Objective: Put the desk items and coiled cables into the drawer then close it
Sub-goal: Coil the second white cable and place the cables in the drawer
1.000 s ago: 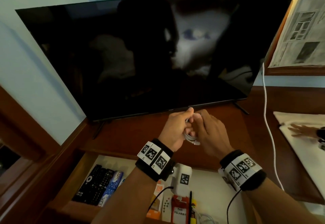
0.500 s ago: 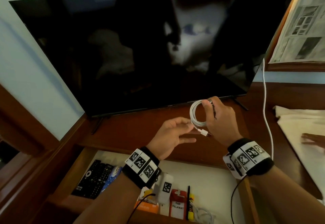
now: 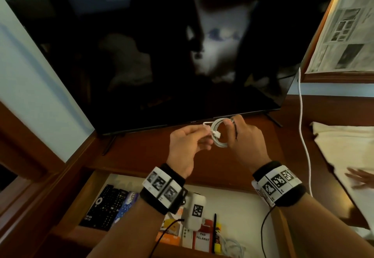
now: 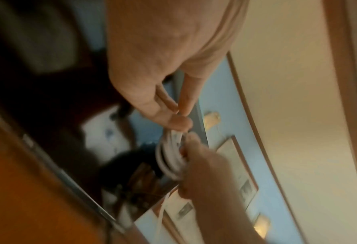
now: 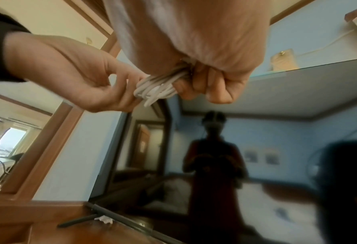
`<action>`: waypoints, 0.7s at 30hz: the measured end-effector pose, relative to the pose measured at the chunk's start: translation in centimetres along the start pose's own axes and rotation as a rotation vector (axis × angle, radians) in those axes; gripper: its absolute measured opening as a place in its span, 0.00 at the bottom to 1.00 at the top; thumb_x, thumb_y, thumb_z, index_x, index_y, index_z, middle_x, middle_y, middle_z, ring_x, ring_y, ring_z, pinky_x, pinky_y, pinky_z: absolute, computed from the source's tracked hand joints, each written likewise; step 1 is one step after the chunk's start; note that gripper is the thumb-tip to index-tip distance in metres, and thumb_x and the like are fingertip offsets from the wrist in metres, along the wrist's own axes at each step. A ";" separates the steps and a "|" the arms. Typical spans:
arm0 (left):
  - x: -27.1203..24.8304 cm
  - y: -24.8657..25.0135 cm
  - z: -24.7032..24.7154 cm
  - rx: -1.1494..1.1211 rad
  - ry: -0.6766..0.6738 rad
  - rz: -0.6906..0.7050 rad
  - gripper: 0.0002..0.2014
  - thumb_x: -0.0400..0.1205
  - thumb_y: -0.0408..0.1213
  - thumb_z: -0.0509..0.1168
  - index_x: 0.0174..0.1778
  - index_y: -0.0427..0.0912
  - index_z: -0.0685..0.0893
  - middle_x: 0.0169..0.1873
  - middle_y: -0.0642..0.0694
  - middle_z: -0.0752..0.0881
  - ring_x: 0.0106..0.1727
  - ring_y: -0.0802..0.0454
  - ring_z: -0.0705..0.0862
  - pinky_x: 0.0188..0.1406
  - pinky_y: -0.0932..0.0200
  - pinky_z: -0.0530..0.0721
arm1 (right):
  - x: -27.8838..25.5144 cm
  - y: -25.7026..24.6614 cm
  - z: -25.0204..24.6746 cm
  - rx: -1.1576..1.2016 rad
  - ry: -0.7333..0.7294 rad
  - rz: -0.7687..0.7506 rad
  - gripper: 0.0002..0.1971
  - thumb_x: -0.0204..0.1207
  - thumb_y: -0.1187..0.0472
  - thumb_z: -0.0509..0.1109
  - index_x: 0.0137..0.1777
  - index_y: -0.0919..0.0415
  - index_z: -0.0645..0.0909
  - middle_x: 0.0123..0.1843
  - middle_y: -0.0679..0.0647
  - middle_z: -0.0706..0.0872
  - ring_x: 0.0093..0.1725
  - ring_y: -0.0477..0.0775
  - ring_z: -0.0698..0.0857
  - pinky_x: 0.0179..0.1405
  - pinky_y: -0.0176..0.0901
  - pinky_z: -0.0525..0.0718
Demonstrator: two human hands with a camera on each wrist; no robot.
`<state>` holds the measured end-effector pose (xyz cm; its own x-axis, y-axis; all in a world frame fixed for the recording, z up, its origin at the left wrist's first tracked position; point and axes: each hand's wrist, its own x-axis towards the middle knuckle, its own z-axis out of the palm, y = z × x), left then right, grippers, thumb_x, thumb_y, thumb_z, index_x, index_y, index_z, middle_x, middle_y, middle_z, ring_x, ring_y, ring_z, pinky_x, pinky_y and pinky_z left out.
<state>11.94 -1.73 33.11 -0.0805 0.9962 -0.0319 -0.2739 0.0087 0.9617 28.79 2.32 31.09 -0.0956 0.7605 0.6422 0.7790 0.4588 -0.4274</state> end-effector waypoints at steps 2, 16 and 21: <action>-0.1 -1.2 0.2 0.185 0.081 0.137 0.04 0.82 0.35 0.76 0.48 0.38 0.93 0.38 0.42 0.88 0.35 0.53 0.82 0.35 0.60 0.82 | 0.1 -0.3 -0.1 0.035 -0.015 0.019 0.14 0.90 0.51 0.57 0.50 0.59 0.77 0.23 0.42 0.74 0.17 0.44 0.72 0.17 0.35 0.62; 0.7 -2.7 0.9 0.468 -0.071 0.310 0.07 0.89 0.30 0.61 0.62 0.40 0.76 0.39 0.48 0.81 0.33 0.55 0.78 0.34 0.56 0.80 | -0.9 -2.8 0.0 0.481 -0.172 0.196 0.16 0.91 0.54 0.57 0.41 0.52 0.76 0.29 0.52 0.81 0.23 0.51 0.75 0.22 0.42 0.74; -0.5 -2.1 -0.3 0.688 -0.236 0.339 0.21 0.93 0.49 0.49 0.56 0.38 0.83 0.46 0.42 0.86 0.48 0.41 0.84 0.53 0.40 0.83 | 0.0 -1.7 -0.7 0.405 -0.158 0.181 0.17 0.91 0.53 0.56 0.42 0.59 0.76 0.34 0.53 0.78 0.29 0.48 0.73 0.30 0.30 0.72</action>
<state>12.29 -2.25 31.03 0.1727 0.9454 0.2763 0.3879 -0.3231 0.8632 27.89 1.22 32.21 -0.0975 0.8911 0.4432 0.4901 0.4306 -0.7579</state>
